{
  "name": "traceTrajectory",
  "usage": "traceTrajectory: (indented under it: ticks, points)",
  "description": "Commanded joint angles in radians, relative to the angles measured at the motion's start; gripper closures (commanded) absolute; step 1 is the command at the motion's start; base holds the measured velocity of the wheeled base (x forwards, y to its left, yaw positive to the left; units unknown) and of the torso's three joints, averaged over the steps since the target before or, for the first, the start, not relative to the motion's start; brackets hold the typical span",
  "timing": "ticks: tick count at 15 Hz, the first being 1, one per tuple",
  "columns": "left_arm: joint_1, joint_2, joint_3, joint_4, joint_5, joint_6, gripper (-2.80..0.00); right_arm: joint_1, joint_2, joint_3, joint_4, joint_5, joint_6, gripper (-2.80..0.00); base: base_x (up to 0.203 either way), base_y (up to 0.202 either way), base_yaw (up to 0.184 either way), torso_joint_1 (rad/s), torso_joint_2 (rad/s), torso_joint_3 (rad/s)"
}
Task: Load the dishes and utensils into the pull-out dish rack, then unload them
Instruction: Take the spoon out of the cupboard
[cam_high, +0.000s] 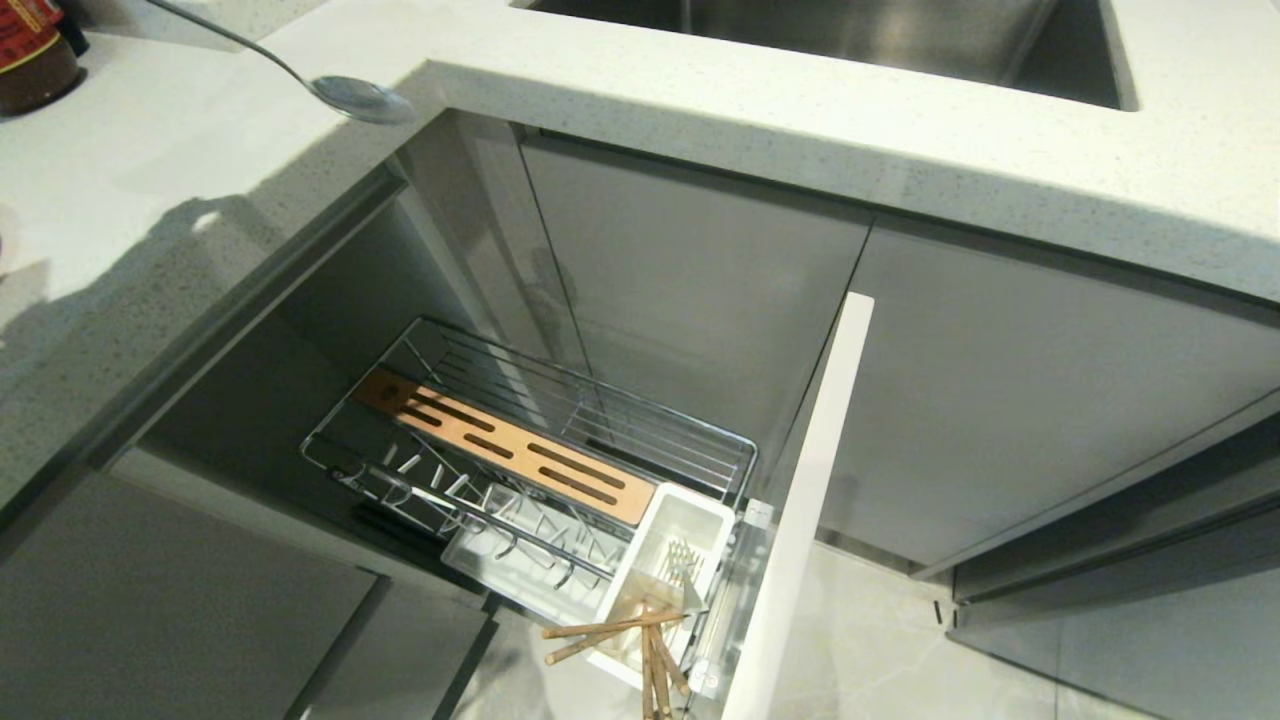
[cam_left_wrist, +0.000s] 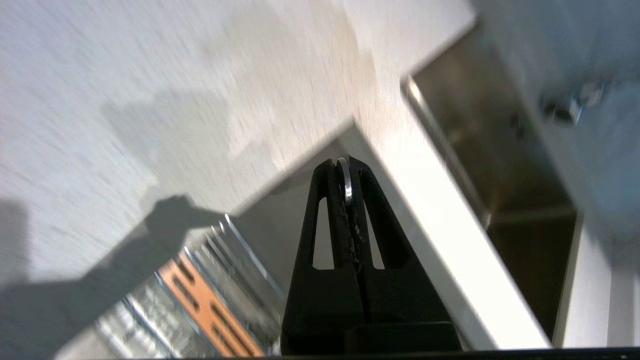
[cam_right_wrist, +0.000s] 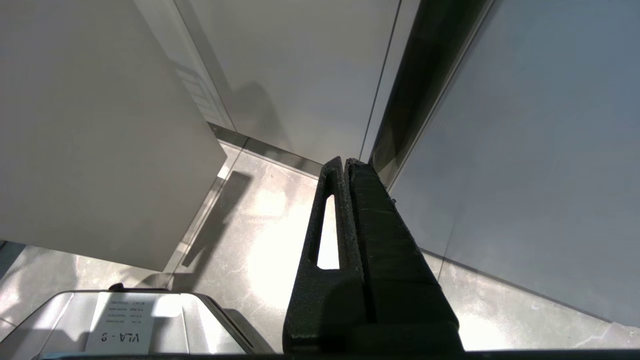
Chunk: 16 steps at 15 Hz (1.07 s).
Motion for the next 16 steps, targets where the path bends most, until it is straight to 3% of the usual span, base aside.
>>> traceTrajectory:
  ticks: [1, 5, 9, 13, 16]
  points:
    - [0.071, -0.052, 0.001, -0.026, 0.004, 0.014, 0.0, -0.001, 0.0, 0.0, 0.0, 0.0, -0.001, 0.0, 0.0, 0.0, 0.0, 0.0, 0.0, 0.0]
    - [0.274, -0.137, 0.004, -0.075, -0.006, 0.061, 0.0, -0.001, 0.0, 0.0, 0.0, 0.0, -0.001, 0.0, 0.0, 0.0, 0.0, 0.0, 0.0, 0.0]
    - [0.513, -0.224, 0.033, -0.076, -0.115, 0.086, 0.0, 0.0, 0.0, 0.0, 0.0, 0.0, -0.001, 0.0, 0.0, 0.0, 0.0, 0.0, 0.0, 0.0]
    - [0.748, -0.332, 0.138, -0.11, -0.144, 0.113, 0.0, 0.0, 0.0, 0.0, 0.0, -0.001, -0.001, 0.0, 0.0, 0.0, 0.0, 0.0, 0.0, 0.0]
    - [0.856, -0.381, 0.235, -0.161, -0.149, 0.144, 0.0, 0.0, 0.0, 0.0, 0.0, -0.001, -0.001, 0.0, 0.0, 0.0, 0.0, 0.0, 0.0, 0.0]
